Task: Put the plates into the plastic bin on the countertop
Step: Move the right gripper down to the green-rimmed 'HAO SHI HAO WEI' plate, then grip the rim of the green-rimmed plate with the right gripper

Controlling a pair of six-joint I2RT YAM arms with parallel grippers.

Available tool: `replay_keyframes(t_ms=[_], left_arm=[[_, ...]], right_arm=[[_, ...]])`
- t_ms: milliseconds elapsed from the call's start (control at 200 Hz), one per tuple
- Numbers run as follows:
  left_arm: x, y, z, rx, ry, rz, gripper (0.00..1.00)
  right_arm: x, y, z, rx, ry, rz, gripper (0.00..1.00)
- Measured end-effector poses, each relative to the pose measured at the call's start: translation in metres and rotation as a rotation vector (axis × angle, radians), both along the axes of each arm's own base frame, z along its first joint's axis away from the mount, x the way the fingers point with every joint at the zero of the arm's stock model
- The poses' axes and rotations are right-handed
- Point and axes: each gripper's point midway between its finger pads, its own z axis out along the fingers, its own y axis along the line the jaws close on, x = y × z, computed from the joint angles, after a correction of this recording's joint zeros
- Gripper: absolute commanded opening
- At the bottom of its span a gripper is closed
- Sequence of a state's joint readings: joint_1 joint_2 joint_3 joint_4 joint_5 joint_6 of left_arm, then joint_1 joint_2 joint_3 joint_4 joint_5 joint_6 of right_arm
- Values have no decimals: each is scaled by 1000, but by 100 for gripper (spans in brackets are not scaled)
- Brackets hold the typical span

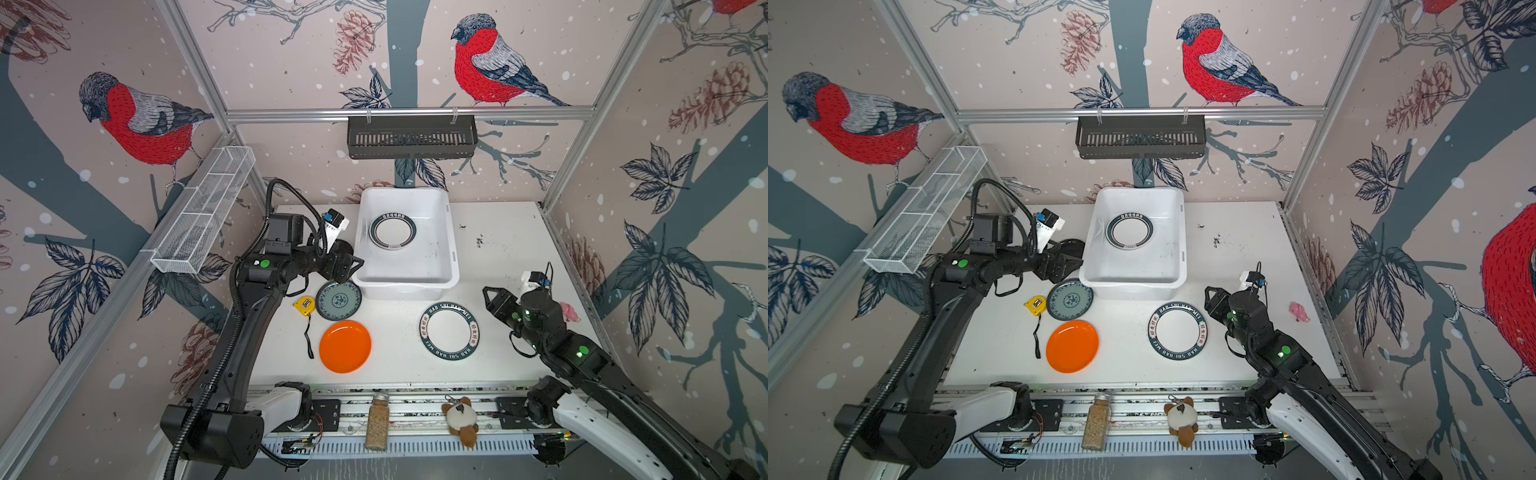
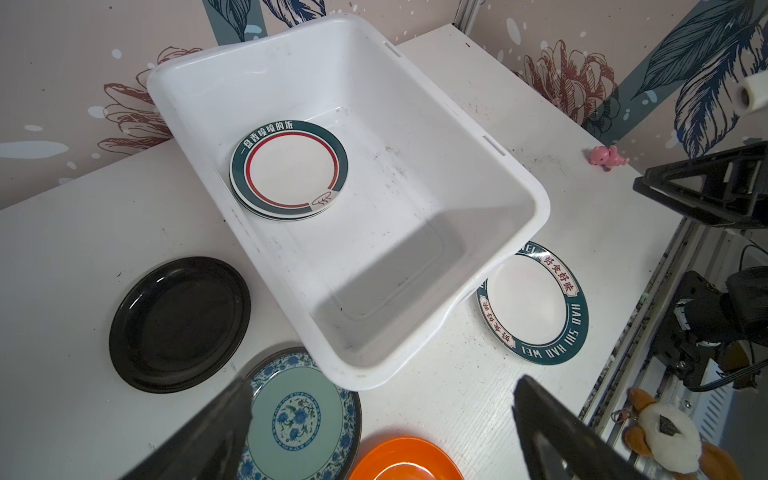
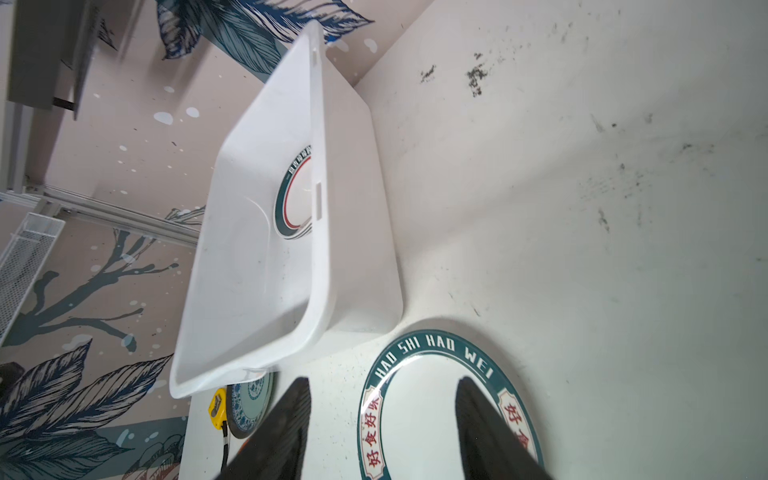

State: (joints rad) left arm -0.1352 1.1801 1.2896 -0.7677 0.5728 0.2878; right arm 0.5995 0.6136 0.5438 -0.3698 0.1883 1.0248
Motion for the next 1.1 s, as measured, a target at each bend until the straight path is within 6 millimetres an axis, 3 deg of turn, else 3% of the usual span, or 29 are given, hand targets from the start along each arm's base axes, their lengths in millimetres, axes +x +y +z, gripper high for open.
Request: replay_keyframes(t_ms=[235,690,891,1101], left_arm=[[-8,1,-9,12,7,-12,97],[-13,-1,-7,7,0,-24,97],[-14,-2,-4,-8,3,-18,97],[-21,-2,-9,-18,14,-23,97]], right_arm=[[-13,1,-41,25,141,6,60],[-32,-6,-72,66,238,-21,61],[-33,-18,-84,49,282,-67,62],[-45,-13,-121,62,397,-10,61]])
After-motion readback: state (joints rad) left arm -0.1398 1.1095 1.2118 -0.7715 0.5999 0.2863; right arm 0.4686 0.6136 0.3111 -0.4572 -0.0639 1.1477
